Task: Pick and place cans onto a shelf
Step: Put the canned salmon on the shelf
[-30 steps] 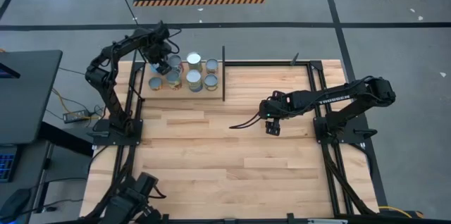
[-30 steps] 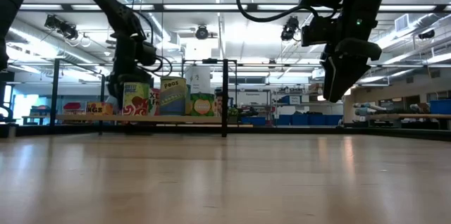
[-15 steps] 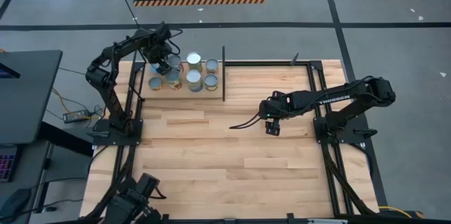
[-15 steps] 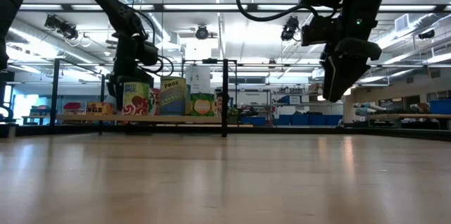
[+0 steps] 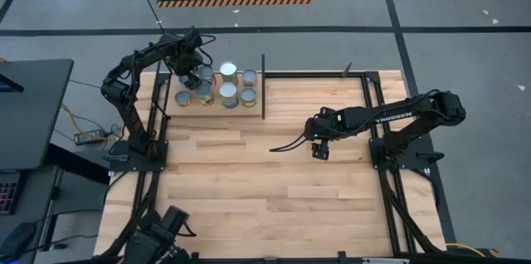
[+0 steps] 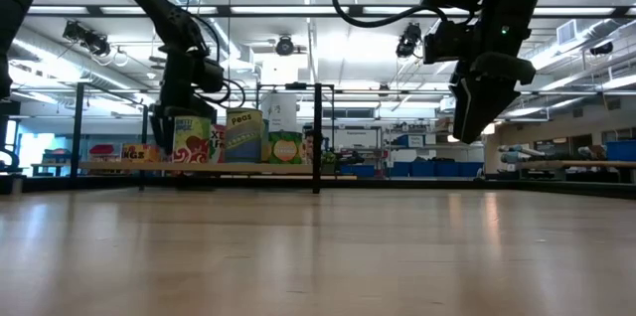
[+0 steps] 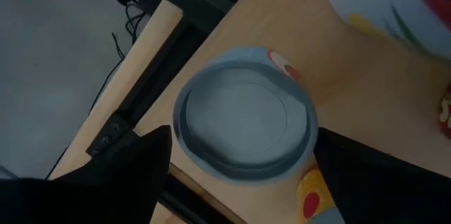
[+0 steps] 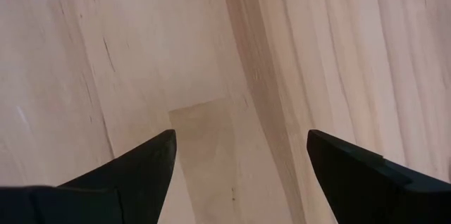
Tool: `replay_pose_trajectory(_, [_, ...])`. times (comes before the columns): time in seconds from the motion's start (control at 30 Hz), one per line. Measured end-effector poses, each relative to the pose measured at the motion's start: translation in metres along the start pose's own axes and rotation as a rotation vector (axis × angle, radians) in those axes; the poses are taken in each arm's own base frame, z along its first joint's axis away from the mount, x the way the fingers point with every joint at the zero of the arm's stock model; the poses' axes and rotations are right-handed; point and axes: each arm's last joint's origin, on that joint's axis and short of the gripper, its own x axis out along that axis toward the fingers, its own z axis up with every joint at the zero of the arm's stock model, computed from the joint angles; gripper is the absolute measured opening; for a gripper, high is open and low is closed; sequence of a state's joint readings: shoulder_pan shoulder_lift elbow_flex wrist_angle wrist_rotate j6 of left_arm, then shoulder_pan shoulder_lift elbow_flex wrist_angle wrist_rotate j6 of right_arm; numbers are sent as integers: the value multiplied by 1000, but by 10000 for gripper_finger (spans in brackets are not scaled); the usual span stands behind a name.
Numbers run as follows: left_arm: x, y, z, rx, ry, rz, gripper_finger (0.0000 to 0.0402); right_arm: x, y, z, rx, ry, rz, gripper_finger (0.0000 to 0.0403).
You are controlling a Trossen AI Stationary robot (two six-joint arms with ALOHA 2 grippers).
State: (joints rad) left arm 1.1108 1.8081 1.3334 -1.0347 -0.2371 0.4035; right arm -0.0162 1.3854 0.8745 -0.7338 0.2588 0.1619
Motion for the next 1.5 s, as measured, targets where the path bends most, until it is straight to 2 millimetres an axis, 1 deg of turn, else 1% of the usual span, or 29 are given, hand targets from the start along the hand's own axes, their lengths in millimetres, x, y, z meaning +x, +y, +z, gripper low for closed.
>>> replay_pose_trajectory(0.33, [-4, -10, 0, 15, 56, 55, 348, 0, 0, 0, -7, 0, 0, 327])
replay_pose_trajectory(0.53, [-21, -8, 1, 21, 76, 50, 346, 0, 0, 0, -7, 0, 0, 327])
replay_pose_trajectory(0.63, [-30, -4, 3, 3, 63, 54, 334, 0, 0, 0, -7, 0, 0, 327])
replay_pose_trajectory(0.7, [-30, -1, 3, -19, 51, 57, 321, 0, 0, 0, -1, 0, 0, 327])
replay_pose_trajectory(0.83, [-25, 9, 1, -141, 19, 27, 283, 0, 0, 0, 3, 0, 0, 327])
replay_pose_trajectory(0.93, [-18, 15, -5, -214, 29, -29, 241, 0, 0, 0, 3, 0, 0, 327])
replay_pose_trajectory(1.0, [-15, 18, -8, -242, 40, -35, 205, 0, 0, 0, 4, 0, 0, 327])
replay_pose_trajectory(1.1, [-14, 20, -9, -247, 38, -40, 140, 0, 0, 0, 4, 0, 0, 327])
replay_pose_trajectory(1.27, [-14, 22, -4, -304, -33, -44, 28, 0, 0, 0, 30, -3, 0, 327])
replay_pose_trajectory(1.3, [-14, 23, -2, -323, -48, -45, 15, 0, 0, 0, 31, -3, 0, 327])
replay_pose_trajectory(1.4, [-15, 24, 0, -360, -76, -45, 10, 0, 1, 0, 29, -3, 5, 327])
replay_pose_trajectory(1.5, [-15, 22, 0, -349, -76, -56, 7, 0, 1, 0, 29, -3, 6, 327])
